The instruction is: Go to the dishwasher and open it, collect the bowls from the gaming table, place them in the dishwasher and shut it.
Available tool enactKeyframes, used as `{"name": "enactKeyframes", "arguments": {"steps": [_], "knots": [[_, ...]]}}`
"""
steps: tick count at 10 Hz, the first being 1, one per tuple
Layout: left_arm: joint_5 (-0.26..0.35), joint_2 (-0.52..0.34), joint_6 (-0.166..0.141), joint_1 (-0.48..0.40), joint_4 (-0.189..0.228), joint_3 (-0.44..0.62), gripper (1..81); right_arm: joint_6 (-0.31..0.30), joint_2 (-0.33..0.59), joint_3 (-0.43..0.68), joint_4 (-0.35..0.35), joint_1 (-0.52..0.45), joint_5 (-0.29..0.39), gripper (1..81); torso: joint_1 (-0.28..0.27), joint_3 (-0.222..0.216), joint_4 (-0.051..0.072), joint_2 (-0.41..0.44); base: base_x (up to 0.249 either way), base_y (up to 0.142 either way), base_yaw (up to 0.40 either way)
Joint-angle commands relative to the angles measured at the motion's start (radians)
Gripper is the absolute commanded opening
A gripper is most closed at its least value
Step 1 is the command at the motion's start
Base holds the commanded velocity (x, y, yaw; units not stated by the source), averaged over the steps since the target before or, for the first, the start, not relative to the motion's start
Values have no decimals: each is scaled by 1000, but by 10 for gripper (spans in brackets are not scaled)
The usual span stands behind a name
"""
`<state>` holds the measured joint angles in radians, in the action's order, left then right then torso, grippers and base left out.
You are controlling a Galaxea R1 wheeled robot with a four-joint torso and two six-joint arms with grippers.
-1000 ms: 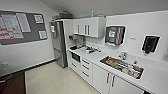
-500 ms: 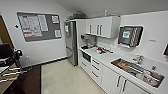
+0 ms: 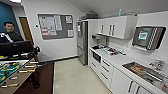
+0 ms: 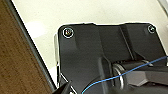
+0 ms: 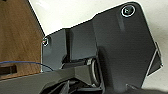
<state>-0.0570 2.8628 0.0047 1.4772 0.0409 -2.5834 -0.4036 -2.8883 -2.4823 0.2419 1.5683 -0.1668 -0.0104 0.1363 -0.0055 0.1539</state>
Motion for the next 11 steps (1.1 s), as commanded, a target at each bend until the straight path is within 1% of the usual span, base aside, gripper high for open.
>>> {"name": "enactKeyframes", "arguments": {"steps": [1, 4, 5, 6, 11], "knots": [[48, -9, 5, -50, 4, 2, 811, 3, 7, 8, 19, -46, 33, 811, 0, 0, 0, 0, 0, 0, 342], [46, 1, 9, -50, 4, -6, 811, 2, -13, 5, 20, -36, 41, 811, 0, 0, 0, 0, 0, 0, 342], [45, 3, 9, -50, 5, -15, 811, -7, -10, 5, 8, -32, 38, 811, 0, 0, 0, 0, 0, 0, 342], [40, 6, 9, -51, 5, -26, 811, -11, -7, 5, 8, -30, 27, 811, 0, 0, 0, 0, 0, 0, 342], [42, 3, 9, -50, 5, -34, 811, -12, -7, 5, 10, -33, 26, 811, 0, 0, 0, 0, 0, 0, 343]]}}
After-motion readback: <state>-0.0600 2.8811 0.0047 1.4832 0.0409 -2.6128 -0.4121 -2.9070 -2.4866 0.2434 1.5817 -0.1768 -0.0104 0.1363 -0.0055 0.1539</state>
